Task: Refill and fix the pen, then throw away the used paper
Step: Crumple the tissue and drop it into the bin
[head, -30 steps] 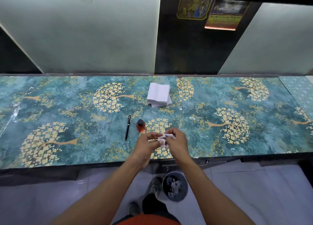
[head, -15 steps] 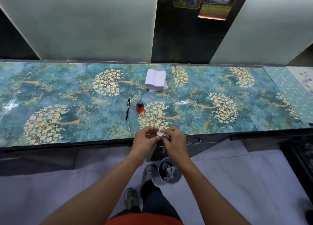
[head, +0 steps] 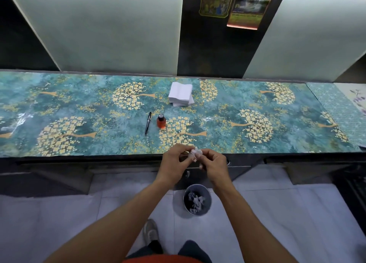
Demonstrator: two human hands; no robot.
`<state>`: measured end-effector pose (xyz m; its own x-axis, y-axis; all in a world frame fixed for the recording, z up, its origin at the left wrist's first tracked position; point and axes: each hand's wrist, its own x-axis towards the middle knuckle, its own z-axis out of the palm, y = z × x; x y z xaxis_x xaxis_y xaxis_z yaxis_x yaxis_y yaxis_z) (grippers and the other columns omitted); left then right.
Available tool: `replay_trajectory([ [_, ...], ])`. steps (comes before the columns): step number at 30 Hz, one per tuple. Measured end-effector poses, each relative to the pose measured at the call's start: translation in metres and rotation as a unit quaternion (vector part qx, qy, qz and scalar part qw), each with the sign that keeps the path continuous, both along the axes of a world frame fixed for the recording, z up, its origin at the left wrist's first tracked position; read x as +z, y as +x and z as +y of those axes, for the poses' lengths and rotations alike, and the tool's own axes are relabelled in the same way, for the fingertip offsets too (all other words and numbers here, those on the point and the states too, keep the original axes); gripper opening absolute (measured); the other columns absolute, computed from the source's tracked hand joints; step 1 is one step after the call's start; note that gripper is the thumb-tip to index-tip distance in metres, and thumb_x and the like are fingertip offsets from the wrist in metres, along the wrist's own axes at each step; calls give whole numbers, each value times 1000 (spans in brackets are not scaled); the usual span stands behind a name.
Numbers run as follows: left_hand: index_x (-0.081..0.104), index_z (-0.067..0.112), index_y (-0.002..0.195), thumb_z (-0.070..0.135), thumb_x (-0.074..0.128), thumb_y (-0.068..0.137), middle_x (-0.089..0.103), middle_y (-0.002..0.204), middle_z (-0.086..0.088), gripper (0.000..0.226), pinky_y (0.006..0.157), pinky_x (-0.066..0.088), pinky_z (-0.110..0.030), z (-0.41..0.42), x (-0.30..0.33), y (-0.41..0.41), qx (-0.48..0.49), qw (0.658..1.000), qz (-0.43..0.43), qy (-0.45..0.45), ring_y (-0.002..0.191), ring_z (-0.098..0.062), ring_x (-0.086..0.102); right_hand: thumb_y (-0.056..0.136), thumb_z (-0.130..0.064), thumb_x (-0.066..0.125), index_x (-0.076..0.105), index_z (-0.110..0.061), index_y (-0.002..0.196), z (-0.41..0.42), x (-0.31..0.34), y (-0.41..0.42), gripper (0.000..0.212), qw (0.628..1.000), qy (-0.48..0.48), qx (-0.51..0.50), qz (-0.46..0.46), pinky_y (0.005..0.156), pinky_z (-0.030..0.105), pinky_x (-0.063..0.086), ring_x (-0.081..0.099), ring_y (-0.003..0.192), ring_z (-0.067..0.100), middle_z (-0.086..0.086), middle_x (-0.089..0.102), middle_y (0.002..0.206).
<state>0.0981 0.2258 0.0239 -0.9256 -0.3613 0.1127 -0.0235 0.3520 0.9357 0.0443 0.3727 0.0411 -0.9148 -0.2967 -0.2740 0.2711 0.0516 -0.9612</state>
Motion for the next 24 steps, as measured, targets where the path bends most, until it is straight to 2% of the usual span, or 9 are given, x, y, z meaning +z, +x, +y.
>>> replay_trajectory([
  [3, 76, 26, 108, 25, 83, 79, 71, 97, 12, 30, 81, 53, -13, 12, 4, 5, -18, 999, -26, -28, 89, 0, 69, 95, -4, 70, 77, -1, 98, 20, 4, -1, 9, 998, -26, 53, -35, 54, 21, 42, 46, 58, 13, 14, 69, 82],
  [6, 74, 32, 102, 26, 85, 74, 75, 88, 14, 31, 76, 55, -15, 40, 4, 10, -14, 999, -47, -12, 81, 2, 70, 96, -4, 67, 75, 4, 103, 49, 7, 2, 12, 995, -33, 80, -51, 60, 21, 43, 53, 68, 15, 16, 72, 88],
  [8, 73, 33, 97, 24, 85, 74, 76, 84, 12, 28, 73, 56, -19, 55, 4, 12, -22, 998, -55, 13, 78, -2, 72, 94, -2, 70, 73, 5, 101, 65, 8, 7, 10, 996, 0, 85, -10, 66, 21, 47, 61, 73, 13, 12, 73, 86],
  [11, 68, 33, 94, 19, 84, 70, 77, 86, 1, 31, 76, 59, -30, 84, -3, 22, -11, 993, -81, 85, 82, -17, 74, 87, -5, 79, 72, -10, 99, 91, 6, 17, 15, 984, 131, 70, 95, 66, 19, 50, 63, 70, 5, -2, 68, 81],
  [14, 59, 33, 89, 13, 85, 68, 74, 83, -10, 39, 77, 60, -39, 112, -9, 32, 0, 979, -109, 173, 79, -23, 71, 91, -4, 71, 72, -21, 123, 114, 6, 21, 36, 922, 247, 171, 243, 84, 22, 52, 66, 97, 13, 0, 69, 110],
  [17, 54, 19, 91, -3, 82, 73, 71, 73, -8, 40, 69, 61, -33, 122, -14, 36, -1, 960, -135, 244, 73, -21, 69, 91, -1, 64, 72, -18, 129, 132, 3, 24, 42, 852, 287, 295, 324, 91, 22, 46, 61, 108, 18, 4, 64, 122],
  [19, 53, 12, 91, -15, 75, 76, 68, 71, -12, 38, 68, 61, -32, 125, -14, 37, -3, 947, -165, 276, 71, -25, 66, 89, -6, 67, 69, -17, 133, 140, 0, 28, 45, 812, 320, 331, 359, 89, 22, 43, 58, 109, 20, 5, 62, 122],
  [22, 53, 8, 91, -24, 64, 79, 61, 73, -18, 35, 67, 58, -38, 131, -11, 40, -4, 935, -203, 292, 72, -28, 61, 88, -13, 71, 68, -12, 131, 141, -6, 39, 42, 742, 389, 325, 438, 85, 40, 51, 58, 100, 31, 11, 68, 115],
  [24, 53, 5, 93, -26, 59, 80, 60, 80, -23, 34, 74, 57, -46, 137, -9, 42, 10, 932, -217, 291, 77, -32, 60, 91, -15, 69, 70, -11, 122, 139, -10, 48, 32, 714, 423, 305, 467, 77, 44, 51, 58, 90, 32, 11, 72, 105],
])
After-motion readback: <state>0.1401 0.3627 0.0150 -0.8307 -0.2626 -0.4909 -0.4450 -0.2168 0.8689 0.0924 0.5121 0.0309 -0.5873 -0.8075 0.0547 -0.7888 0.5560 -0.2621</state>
